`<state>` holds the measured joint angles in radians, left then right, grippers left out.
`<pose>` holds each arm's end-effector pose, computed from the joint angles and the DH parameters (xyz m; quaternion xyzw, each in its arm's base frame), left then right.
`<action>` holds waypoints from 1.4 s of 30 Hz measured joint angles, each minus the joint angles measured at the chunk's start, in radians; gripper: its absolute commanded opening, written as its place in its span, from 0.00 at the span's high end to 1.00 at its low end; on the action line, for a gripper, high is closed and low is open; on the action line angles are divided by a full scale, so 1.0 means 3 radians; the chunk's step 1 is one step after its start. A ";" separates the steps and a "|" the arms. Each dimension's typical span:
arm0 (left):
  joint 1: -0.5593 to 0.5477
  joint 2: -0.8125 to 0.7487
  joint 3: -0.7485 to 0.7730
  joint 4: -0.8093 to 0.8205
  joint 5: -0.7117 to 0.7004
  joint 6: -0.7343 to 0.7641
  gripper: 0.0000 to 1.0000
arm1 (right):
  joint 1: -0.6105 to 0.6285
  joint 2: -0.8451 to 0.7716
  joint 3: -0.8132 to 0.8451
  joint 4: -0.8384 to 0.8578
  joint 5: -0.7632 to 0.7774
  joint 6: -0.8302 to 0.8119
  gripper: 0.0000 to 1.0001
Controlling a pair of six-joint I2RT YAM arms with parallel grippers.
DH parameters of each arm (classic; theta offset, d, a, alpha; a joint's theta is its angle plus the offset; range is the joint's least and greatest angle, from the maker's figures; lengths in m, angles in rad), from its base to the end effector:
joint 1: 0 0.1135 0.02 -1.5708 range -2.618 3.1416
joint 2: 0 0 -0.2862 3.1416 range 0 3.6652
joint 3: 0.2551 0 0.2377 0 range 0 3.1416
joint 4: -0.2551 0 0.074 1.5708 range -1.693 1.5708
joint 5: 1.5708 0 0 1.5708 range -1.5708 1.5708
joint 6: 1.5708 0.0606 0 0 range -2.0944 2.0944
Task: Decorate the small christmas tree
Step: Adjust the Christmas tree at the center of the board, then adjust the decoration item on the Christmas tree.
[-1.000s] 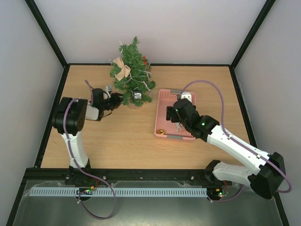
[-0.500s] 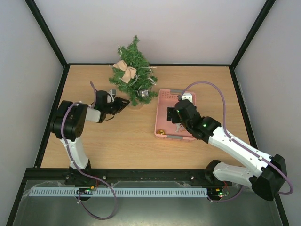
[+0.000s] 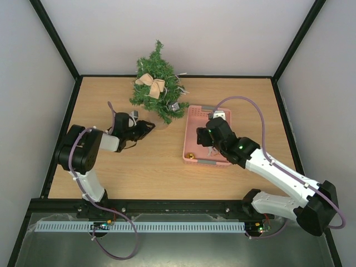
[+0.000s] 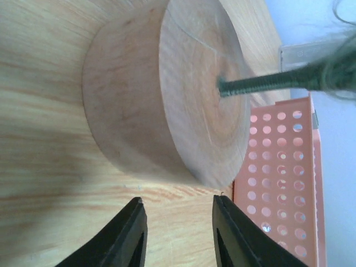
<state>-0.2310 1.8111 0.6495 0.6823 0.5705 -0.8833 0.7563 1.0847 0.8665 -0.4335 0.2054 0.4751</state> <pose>0.3289 -0.1110 0.1467 -0.1244 0.8238 -0.4675 0.2956 0.1757 0.1487 0.2944 -0.0799 0.8891 0.1798 0.4133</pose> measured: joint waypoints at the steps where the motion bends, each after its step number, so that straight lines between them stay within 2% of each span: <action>1: 0.0000 -0.0048 -0.0037 -0.0010 -0.0014 -0.0001 0.60 | -0.0006 0.0008 0.0000 0.0000 -0.0019 -0.0004 0.18; 4: 0.0000 -0.0281 -0.0109 -0.0131 -0.0109 0.0010 0.55 | -0.0079 0.0039 0.0000 0.0001 -0.0123 -0.0015 0.20; 14: 0.0126 -0.1387 -0.0094 -0.0833 -0.0679 0.0249 0.54 | -0.0440 0.0395 0.0000 0.0076 -0.0516 -0.0085 0.30; 18: 0.0210 -0.1860 -0.0004 -0.1280 -0.0980 0.0562 0.49 | -0.0486 0.0566 0.0001 0.0104 -0.0647 -0.0102 0.30; 23: 0.0268 -0.2131 0.0507 -0.1741 -0.1111 0.1123 0.46 | -0.0488 0.0591 0.0031 0.0207 -0.0895 -0.0117 0.34; 28: 0.0327 -0.2289 0.0970 -0.1798 -0.0846 0.1775 0.48 | -0.0488 0.0422 0.0107 0.0518 -0.1207 -0.0009 0.42; 31: 0.0348 -0.2262 0.1235 -0.1869 -0.0584 0.2157 0.47 | -0.0488 0.0205 0.0117 0.0900 -0.1363 0.0112 0.48; 34: 0.0357 -0.2154 0.1542 -0.2018 -0.0314 0.2496 0.47 | -0.0488 0.0050 0.0120 0.1420 -0.1508 0.0270 0.50; 38: 0.0357 -0.1914 0.1972 -0.2277 0.0029 0.2916 0.48 | -0.0484 0.0102 0.0198 0.1848 -0.1648 0.0367 0.51; 42: 0.0374 -0.1685 0.2193 -0.2495 0.0296 0.3234 0.49 | -0.0449 0.0318 0.0379 0.2088 -0.1713 0.0362 0.60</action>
<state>-0.1188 1.3056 1.3075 -0.0662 0.6594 0.0868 0.6216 1.1801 0.9802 0.1928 -0.3084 0.5838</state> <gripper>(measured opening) 0.516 0.460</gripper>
